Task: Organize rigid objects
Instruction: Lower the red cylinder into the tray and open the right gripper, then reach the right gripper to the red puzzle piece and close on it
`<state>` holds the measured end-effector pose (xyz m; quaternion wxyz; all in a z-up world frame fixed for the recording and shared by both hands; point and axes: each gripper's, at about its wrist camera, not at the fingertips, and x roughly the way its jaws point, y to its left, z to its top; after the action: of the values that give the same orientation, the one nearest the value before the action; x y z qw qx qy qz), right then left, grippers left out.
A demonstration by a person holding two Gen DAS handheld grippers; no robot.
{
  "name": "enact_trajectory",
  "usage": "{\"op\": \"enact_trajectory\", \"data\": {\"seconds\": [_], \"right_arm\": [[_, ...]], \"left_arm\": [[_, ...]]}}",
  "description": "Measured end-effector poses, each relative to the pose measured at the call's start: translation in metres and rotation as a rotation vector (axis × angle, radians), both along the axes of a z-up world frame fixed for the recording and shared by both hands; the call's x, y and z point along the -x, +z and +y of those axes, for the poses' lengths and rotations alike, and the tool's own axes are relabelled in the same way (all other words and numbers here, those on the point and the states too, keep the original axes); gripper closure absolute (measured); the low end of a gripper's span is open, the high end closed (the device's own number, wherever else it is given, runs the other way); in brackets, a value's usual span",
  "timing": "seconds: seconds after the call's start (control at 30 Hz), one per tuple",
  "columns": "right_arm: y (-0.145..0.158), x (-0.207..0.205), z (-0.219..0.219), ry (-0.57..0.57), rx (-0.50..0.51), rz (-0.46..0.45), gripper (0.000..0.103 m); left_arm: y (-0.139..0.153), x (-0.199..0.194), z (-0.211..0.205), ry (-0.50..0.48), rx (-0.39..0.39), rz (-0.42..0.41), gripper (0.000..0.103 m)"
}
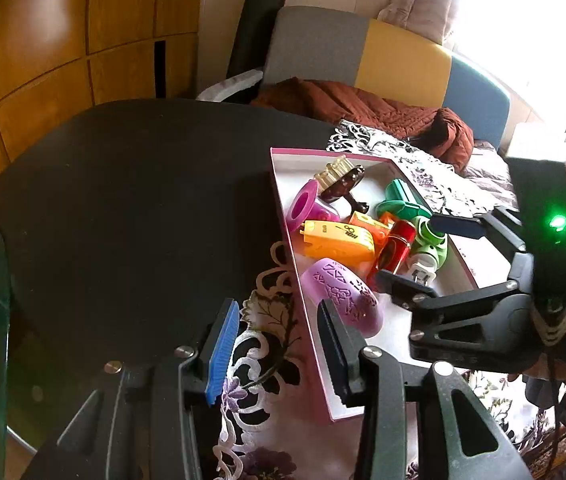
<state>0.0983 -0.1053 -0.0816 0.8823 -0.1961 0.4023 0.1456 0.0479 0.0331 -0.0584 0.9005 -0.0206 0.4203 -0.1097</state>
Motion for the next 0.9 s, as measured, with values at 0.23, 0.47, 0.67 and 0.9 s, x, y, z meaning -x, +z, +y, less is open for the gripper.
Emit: {"op": "enact_trajectory", "data": {"seconds": [0.23, 0.47, 0.67, 0.9], "right_arm": [[0.023, 0.018, -0.025, -0.067, -0.097, -0.048, 0.015], [0.038, 0.037, -0.087, -0.217, -0.197, -0.066, 0.014], [0.045, 0.059, -0.169, -0.426, -0.258, -0.076, 0.014], [0.044, 0.083, -0.277, -0.74, -0.349, -0.057, 0.014]], "left_arm": [[0.003, 0.003, -0.003, -0.009, -0.009, -0.01, 0.062], [0.006, 0.006, -0.009, -0.025, -0.014, -0.019, 0.061], [0.006, 0.006, -0.019, -0.052, -0.025, -0.018, 0.061], [0.008, 0.008, -0.031, -0.082, -0.035, -0.02, 0.061]]}}
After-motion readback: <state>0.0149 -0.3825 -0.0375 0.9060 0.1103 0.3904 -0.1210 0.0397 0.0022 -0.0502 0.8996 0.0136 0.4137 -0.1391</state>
